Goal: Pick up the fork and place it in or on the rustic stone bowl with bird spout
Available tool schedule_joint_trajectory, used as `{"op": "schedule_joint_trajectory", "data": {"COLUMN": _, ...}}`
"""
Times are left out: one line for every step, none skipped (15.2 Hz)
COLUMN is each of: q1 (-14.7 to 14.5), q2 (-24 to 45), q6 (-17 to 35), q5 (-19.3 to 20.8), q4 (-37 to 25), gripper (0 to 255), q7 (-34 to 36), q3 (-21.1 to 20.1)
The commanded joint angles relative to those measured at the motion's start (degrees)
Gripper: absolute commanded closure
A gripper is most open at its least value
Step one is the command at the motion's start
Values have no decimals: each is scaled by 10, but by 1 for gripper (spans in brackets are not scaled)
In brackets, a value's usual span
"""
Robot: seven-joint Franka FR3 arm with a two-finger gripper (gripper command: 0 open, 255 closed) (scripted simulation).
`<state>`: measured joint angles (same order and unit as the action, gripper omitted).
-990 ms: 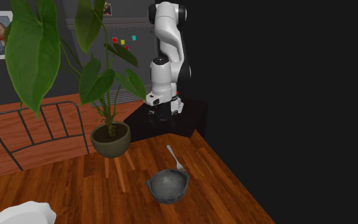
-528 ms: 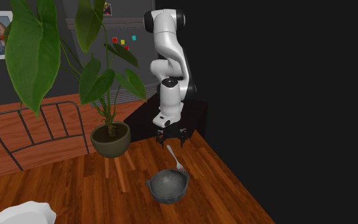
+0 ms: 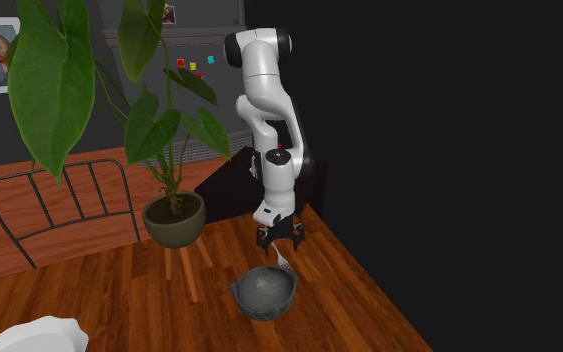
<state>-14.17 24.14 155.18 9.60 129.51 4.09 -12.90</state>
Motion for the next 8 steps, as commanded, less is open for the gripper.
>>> {"op": "schedule_joint_trajectory", "data": {"q1": -5, "q2": 18, "q6": 14, "q5": 8, "q4": -4, "gripper": 0, "q7": 5, "q3": 6}}
{"op": "schedule_joint_trajectory", "data": {"q1": -7, "q2": 26, "q6": 20, "q5": 11, "q4": -6, "gripper": 0, "q7": 7, "q3": 9}}
{"op": "schedule_joint_trajectory", "data": {"q1": -10, "q2": 33, "q6": 25, "q5": 13, "q4": -8, "gripper": 0, "q7": 9, "q3": 12}}
{"op": "schedule_joint_trajectory", "data": {"q1": -11, "q2": 38, "q6": 29, "q5": 15, "q4": -9, "gripper": 0, "q7": 10, "q3": 14}}
{"op": "schedule_joint_trajectory", "data": {"q1": -11, "q2": 38, "q6": 29, "q5": 15, "q4": -9, "gripper": 0, "q7": 10, "q3": 14}}
{"op": "schedule_joint_trajectory", "data": {"q1": -11, "q2": 38, "q6": 29, "q5": 15, "q4": -9, "gripper": 0, "q7": 10, "q3": 14}}
{"op": "schedule_joint_trajectory", "data": {"q1": -11, "q2": 38, "q6": 29, "q5": 15, "q4": -9, "gripper": 0, "q7": 10, "q3": 14}}
{"op": "schedule_joint_trajectory", "data": {"q1": -11, "q2": 38, "q6": 29, "q5": 15, "q4": -9, "gripper": 0, "q7": 10, "q3": 14}}
